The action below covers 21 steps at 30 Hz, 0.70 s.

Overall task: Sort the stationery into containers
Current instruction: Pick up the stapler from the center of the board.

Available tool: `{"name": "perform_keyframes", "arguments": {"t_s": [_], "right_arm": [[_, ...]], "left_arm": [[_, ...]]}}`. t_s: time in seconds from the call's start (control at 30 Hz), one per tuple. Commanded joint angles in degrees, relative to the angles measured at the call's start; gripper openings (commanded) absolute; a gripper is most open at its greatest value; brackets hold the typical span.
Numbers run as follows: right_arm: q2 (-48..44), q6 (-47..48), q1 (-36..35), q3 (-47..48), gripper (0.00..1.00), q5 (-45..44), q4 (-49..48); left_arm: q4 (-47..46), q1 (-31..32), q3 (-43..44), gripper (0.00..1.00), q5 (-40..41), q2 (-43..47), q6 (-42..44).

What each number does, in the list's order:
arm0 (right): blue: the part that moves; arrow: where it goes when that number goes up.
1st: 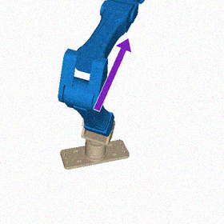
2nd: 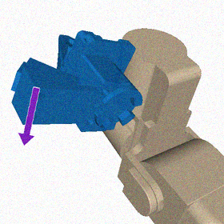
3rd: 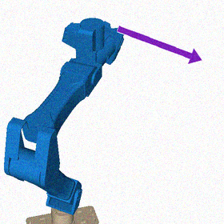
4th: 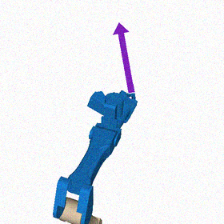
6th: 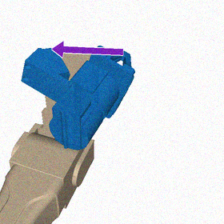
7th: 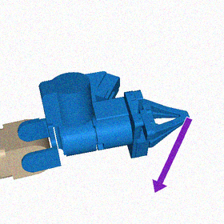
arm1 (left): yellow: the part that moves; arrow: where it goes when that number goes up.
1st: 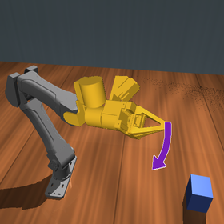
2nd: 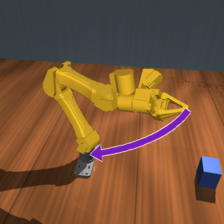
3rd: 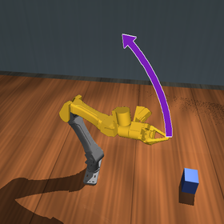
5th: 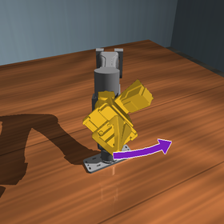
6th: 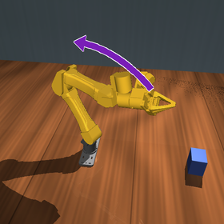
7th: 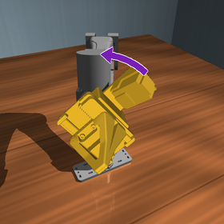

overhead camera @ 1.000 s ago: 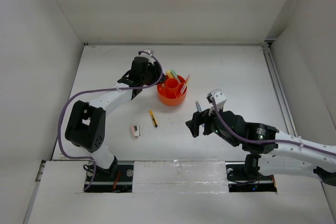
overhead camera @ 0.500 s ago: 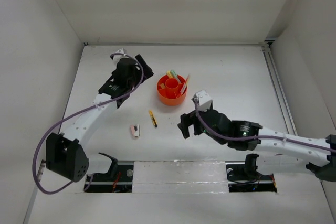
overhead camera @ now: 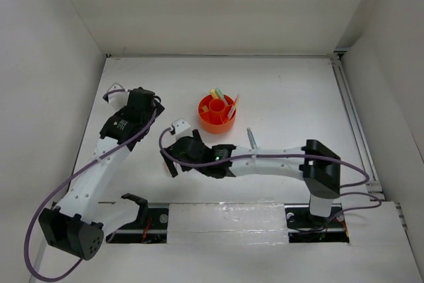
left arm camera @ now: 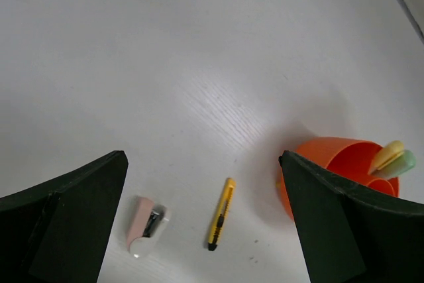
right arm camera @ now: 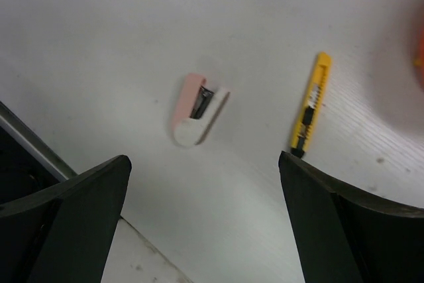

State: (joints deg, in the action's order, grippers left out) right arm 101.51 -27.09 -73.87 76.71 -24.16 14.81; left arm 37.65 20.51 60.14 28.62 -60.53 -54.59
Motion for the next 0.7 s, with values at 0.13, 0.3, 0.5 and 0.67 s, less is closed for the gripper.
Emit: {"name": "perform_keyframes", "arguments": {"t_s": [0.13, 0.3, 0.5, 0.67], "right_arm": [[12.0, -2.1, -2.1, 11.6, 1.0, 1.9, -1.8], [19.1, -2.7, -2.1, 15.2, 0.94, 3.2, -1.9], [22.2, -2.7, -2.1, 16.5, 0.87, 1.7, -0.9], [24.9, -3.2, -2.1, 17.6, 0.81, 0.6, -0.3]], "left_arm": [[11.3, -1.2, 5.5, 1.0, 9.1, 5.8, 0.6], [12.7, -1.2, 5.5, 1.0, 14.2, 9.1, 1.7], [11.5, -1.2, 2.7, 1.0, 14.7, 11.7, 1.1], [9.5, -1.2, 2.2, 1.0, 13.1, 12.4, 3.3]]}}
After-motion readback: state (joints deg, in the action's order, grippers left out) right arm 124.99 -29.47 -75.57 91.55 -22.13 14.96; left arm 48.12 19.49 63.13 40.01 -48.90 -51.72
